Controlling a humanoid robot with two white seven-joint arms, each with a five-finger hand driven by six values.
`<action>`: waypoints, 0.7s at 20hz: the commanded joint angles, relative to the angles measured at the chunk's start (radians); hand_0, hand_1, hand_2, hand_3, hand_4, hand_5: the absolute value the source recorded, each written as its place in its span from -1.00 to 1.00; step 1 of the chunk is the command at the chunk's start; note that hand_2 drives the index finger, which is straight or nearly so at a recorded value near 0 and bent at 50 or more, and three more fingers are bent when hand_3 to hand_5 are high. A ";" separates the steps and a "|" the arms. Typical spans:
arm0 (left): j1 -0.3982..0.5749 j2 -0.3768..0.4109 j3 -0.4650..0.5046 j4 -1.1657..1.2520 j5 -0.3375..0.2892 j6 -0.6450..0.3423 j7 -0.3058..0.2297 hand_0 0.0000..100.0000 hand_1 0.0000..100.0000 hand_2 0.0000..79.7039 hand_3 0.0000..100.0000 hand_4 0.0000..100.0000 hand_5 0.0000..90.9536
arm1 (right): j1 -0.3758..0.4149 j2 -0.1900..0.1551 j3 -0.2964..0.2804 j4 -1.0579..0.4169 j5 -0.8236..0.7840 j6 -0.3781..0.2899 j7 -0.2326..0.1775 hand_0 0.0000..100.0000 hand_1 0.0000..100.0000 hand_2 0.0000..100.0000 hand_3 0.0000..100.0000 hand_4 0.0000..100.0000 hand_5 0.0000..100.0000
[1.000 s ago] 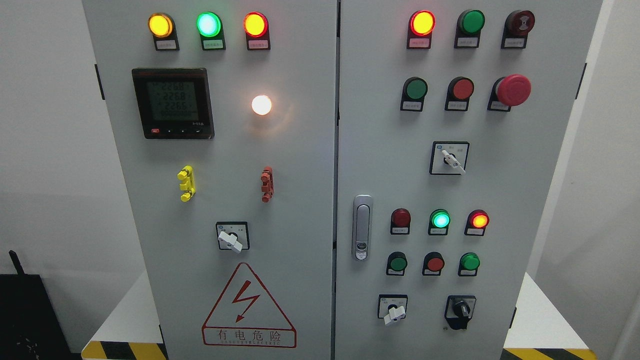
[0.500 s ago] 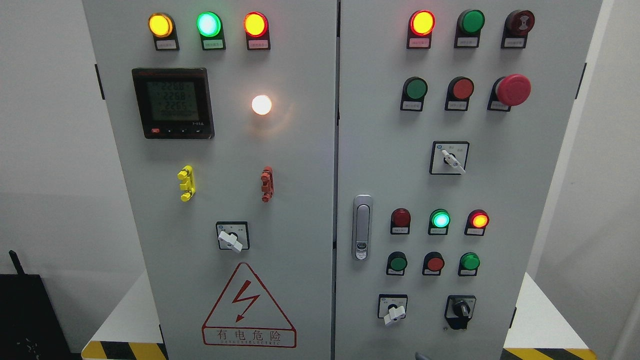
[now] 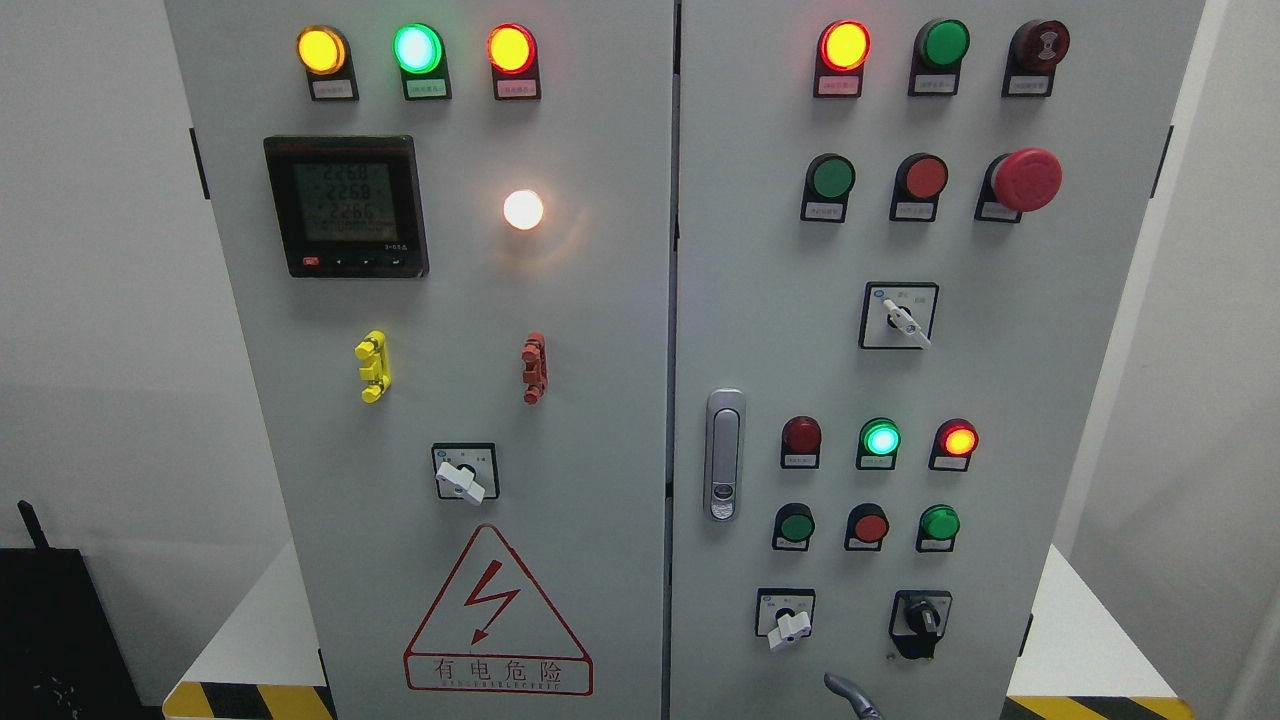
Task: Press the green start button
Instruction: 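Raise the right hand toward the lowest-row green push button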
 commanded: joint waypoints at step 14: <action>0.026 0.001 0.000 0.000 0.000 0.000 0.000 -0.76 0.11 -1.00 -1.00 -1.00 -1.00 | -0.103 0.010 -0.047 0.077 0.353 -0.124 -0.095 -0.12 -0.23 -1.00 0.36 0.28 -0.08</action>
